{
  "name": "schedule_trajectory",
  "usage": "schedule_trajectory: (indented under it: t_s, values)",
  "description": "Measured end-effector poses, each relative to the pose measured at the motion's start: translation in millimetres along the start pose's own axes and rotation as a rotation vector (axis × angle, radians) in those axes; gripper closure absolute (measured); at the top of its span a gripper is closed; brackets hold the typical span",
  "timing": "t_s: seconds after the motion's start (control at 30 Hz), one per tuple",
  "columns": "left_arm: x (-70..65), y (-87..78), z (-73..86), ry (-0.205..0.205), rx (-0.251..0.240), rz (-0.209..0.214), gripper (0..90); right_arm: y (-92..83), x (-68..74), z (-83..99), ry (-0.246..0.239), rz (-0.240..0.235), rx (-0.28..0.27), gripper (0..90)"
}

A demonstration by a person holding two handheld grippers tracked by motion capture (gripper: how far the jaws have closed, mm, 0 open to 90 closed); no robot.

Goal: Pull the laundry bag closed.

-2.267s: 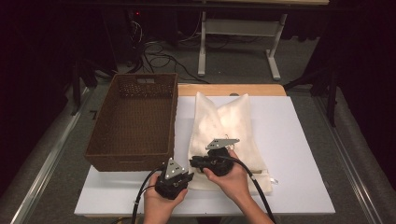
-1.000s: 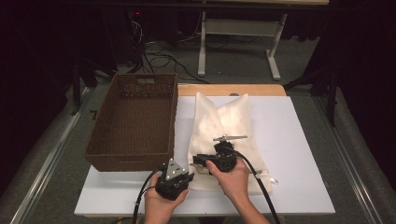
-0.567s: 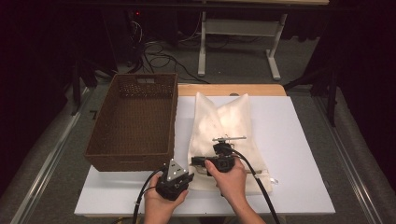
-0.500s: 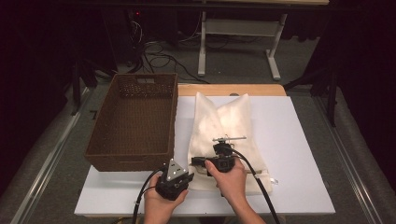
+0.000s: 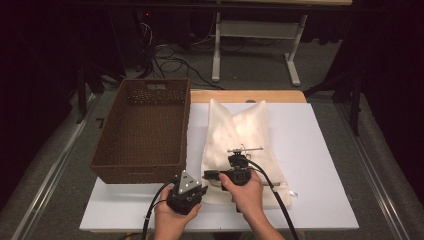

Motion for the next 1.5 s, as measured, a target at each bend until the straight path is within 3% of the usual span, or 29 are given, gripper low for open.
schedule_trajectory:
  t_s: [0.07,0.23,0.33,0.43,0.5,0.57,0.67,0.77,0.97,1.1,1.2,1.3,1.4,1.5]
  values:
    - [0.3,0.4,0.3,-0.003,0.001,0.002,85.5,0.0,1.7,1.0,-0.001,0.000,0.001,87.8]
    - [3.3,-0.1,1.1,-0.021,0.009,0.027,84.7,-1.9,3.9,2.0,-0.062,0.014,-0.024,88.4]
    - [6.7,-1.2,1.0,-0.065,-0.006,0.056,83.3,-5.1,5.3,1.7,-0.097,0.011,-0.043,88.4]
    - [11.2,-1.8,-2.2,-0.129,-0.033,0.141,74.2,-8.7,3.7,1.4,-0.113,-0.006,-0.050,88.4]
    - [15.5,-1.3,-4.6,-0.181,-0.050,0.171,70.1,-8.7,3.3,2.4,-0.127,-0.010,-0.048,88.4]
    - [18.2,-0.7,-5.0,-0.176,-0.046,0.152,73.0,-8.6,3.3,3.6,-0.135,-0.011,-0.050,88.4]
    - [16.8,0.4,-4.6,-0.135,-0.036,0.126,84.6,-8.2,2.1,4.3,-0.137,-0.018,-0.057,88.3]
    - [14.9,0.1,-5.4,-0.104,-0.041,0.104,86.3,-7.5,0.7,4.6,-0.112,-0.030,-0.059,87.9]
    - [13.0,0.4,-6.4,-0.083,-0.047,0.084,86.5,-5.7,1.4,6.6,-0.081,-0.042,-0.053,83.3]
    - [12.5,0.7,-6.2,-0.073,-0.048,0.070,86.5,-4.3,1.4,7.9,-0.064,-0.029,-0.057,85.9]
    - [12.5,0.4,-6.5,-0.080,-0.054,0.075,86.7,-4.8,0.3,8.5,-0.065,-0.008,-0.063,88.0]
    - [13.3,0.6,-5.4,-0.112,-0.061,0.103,87.3,-5.4,1.1,9.9,-0.093,0.001,-0.063,88.3]
    - [12.5,0.6,-5.3,-0.126,-0.079,0.093,87.8,-6.4,0.7,11.2,-0.120,0.010,-0.076,88.4]
    - [14.2,0.0,-5.6,-0.168,-0.098,0.111,88.1,-8.8,-1.4,12.2,-0.137,0.022,-0.097,88.5]
Point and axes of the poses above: each handheld gripper's, and its own axes: y roughly forward along the jaws, z roughly out of its underside, x roughly to its left, the point moved 5 cm from there along y, roughly forward along the jaws, and after that the axes turned 4 degrees about x, right-handed, at the moved point
